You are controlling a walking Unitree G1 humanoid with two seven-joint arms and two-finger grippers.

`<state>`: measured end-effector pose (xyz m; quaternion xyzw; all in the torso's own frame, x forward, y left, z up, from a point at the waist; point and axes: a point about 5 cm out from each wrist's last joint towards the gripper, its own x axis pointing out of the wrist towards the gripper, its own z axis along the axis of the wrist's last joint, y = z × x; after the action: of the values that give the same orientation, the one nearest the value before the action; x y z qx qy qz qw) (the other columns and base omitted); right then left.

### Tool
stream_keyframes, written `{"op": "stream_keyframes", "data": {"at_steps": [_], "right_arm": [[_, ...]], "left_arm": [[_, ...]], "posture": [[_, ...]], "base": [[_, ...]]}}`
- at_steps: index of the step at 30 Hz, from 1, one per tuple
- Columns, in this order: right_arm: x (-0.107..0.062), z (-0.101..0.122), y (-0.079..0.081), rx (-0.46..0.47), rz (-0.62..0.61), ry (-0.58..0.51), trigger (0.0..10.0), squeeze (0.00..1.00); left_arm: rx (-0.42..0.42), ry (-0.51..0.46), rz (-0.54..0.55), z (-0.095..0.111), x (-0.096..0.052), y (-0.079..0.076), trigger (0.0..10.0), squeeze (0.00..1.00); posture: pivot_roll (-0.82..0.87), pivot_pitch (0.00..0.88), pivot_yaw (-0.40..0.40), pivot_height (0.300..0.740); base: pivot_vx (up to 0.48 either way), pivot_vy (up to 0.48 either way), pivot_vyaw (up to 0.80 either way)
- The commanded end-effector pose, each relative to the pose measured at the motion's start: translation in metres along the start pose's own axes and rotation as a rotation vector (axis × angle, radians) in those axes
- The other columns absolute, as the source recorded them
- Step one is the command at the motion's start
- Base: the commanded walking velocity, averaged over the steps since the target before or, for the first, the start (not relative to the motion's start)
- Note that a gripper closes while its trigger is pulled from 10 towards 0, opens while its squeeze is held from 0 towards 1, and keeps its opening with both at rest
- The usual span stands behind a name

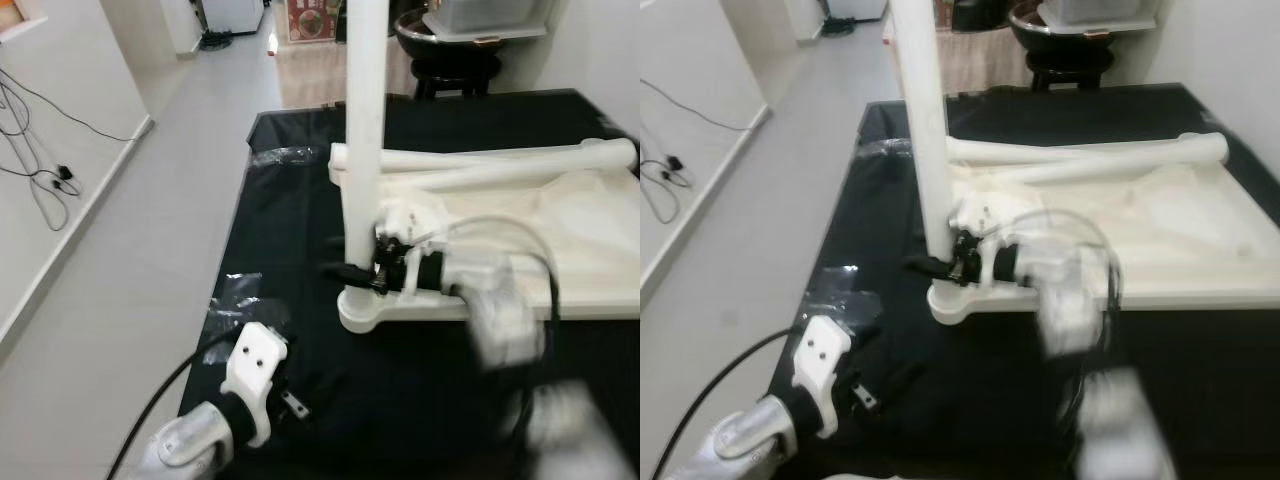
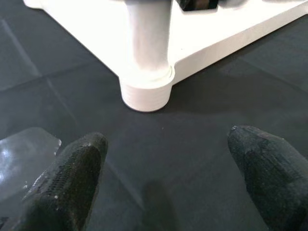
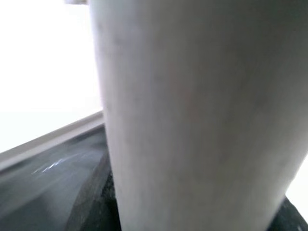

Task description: Building children table

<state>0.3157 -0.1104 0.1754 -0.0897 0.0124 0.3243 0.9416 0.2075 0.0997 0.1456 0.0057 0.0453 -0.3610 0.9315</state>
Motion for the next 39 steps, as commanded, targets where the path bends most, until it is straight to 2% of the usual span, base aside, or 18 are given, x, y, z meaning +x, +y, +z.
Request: {"op": "stream_keyframes", "data": {"at_steps": [1, 5, 8, 9, 10, 11, 12, 13, 15, 19, 21, 24, 25, 29, 32, 33, 34, 39], "right_arm": [[-0.03, -0.05, 0.009, 0.029, -0.14, 0.296, 0.0, 0.0], [-0.035, -0.04, 0.031, -0.068, -0.017, 0.279, 0.0, 0.0], [-0.028, -0.037, 0.031, -0.078, 0.019, 0.27, 0.0, 0.0], [-0.026, -0.035, 0.031, -0.07, 0.03, 0.269, 5.8, 0.0], [-0.025, -0.033, 0.031, -0.064, 0.038, 0.27, 5.8, 0.0], [-0.021, -0.026, 0.031, -0.038, 0.038, 0.231, 10.0, 0.0], [-0.021, -0.026, 0.031, -0.038, 0.038, 0.231, 10.0, 0.0], [-0.016, -0.018, 0.028, -0.006, 0.067, 0.182, 10.0, 0.93], [-0.01, 0.0, 0.026, 0.024, 0.147, 0.085, 10.0, 1.0], [-0.01, 0.019, 0.011, -0.076, 0.329, -0.029, 10.0, 1.0], [-0.012, 0.02, 0.003, -0.133, 0.417, 0.002, 10.0, 0.4], [-0.012, 0.02, 0.001, -0.147, 0.44, 0.016, 10.0, 0.4], [-0.012, 0.022, -0.002, -0.159, 0.482, 0.023, 10.0, 0.0], [-0.004, 0.027, -0.014, -0.211, 0.64, 0.05, 10.0, 0.0], [-0.001, 0.027, -0.017, -0.222, 0.658, 0.059, 10.0, 0.0], [0.004, 0.027, -0.019, -0.216, 0.674, 0.064, 6.9, 0.0], [0.009, 0.028, -0.023, -0.211, 0.679, 0.067, 0.0, 0.0], [0.014, 0.03, -0.028, -0.195, 0.688, 0.066, 0.0, 0.0]], "left_arm": [[-0.001, 0.017, 0.001, -0.002, -0.004, 0.003, 10.0, 0.0], [0.004, 0.019, -0.008, -0.003, 0.0, 0.005, 10.0, 0.0], [0.015, 0.022, -0.007, -0.004, 0.002, 0.006, 10.0, 0.0], [0.015, 0.02, 0.002, -0.004, 0.002, 0.006, 10.0, 0.0], [0.014, 0.018, 0.008, -0.003, 0.002, 0.006, 10.0, 0.0], [0.015, 0.018, 0.009, -0.004, 0.002, 0.007, 10.0, 0.0], [0.015, 0.018, 0.009, -0.004, 0.002, 0.007, 10.0, 0.0], [0.015, 0.019, 0.008, -0.004, 0.002, 0.007, 10.0, 0.0], [0.015, 0.024, 0.002, -0.005, 0.002, 0.007, 10.0, 0.0], [0.014, 0.028, -0.003, -0.006, 0.003, 0.006, 10.0, 0.0], [0.013, 0.029, -0.004, -0.007, 0.003, 0.005, 10.0, 0.0], [0.012, 0.029, -0.004, -0.007, 0.003, 0.005, 10.0, 0.0], [0.012, 0.029, -0.005, -0.007, 0.003, 0.005, 10.0, 0.0], [0.007, 0.029, -0.007, -0.008, 0.004, 0.003, 10.0, 0.0], [0.006, 0.03, -0.009, -0.009, 0.004, 0.002, 10.0, 0.0], [0.005, 0.031, -0.009, -0.009, 0.004, 0.001, 10.0, 0.0], [0.005, 0.032, -0.009, -0.01, 0.004, 0.001, 10.0, 0.0], [0.003, 0.033, -0.009, -0.01, 0.004, -0.001, 10.0, 0.0]], "posture": [[0.05, 0.192, 0.085, 0.74], [0.04, 0.168, 0.084, 0.74], [0.04, 0.162, 0.08, 0.74], [0.04, 0.162, 0.078, 0.74], [0.04, 0.162, 0.078, 0.74], [0.05, 0.154, 0.071, 0.74], [0.05, 0.154, 0.071, 0.74], [0.05, 0.148, 0.074, 0.74], [0.05, 0.142, 0.08, 0.74], [0.06, 0.134, 0.083, 0.74], [0.07, 0.131, 0.081, 0.74], [0.07, 0.131, 0.081, 0.74], [0.07, 0.129, 0.079, 0.74], [0.08, 0.124, 0.074, 0.74], [0.08, 0.124, 0.071, 0.74], [0.09, 0.123, 0.069, 0.74], [0.09, 0.123, 0.067, 0.74], [0.09, 0.129, 0.07, 0.74]], "base": [[0.0, 0.0, 0.0], [0.0, 0.0, 0.0], [0.0, 0.0, 0.0], [0.0, 0.0, 0.0], [0.0, 0.0, 0.0], [0.0, 0.0, 0.0], [0.0, 0.0, 0.0], [0.0, 0.0, 0.0], [0.0, 0.0, 0.0], [0.0, 0.0, 0.0], [0.0, 0.0, 0.0], [0.0, 0.0, 0.0], [0.0, 0.0, 0.0], [0.0, 0.0, 0.0], [0.0, 0.0, 0.0], [0.0, 0.0, 0.0], [0.0, 0.0, 0.0], [0.0, 0.0, 0.0]]}}
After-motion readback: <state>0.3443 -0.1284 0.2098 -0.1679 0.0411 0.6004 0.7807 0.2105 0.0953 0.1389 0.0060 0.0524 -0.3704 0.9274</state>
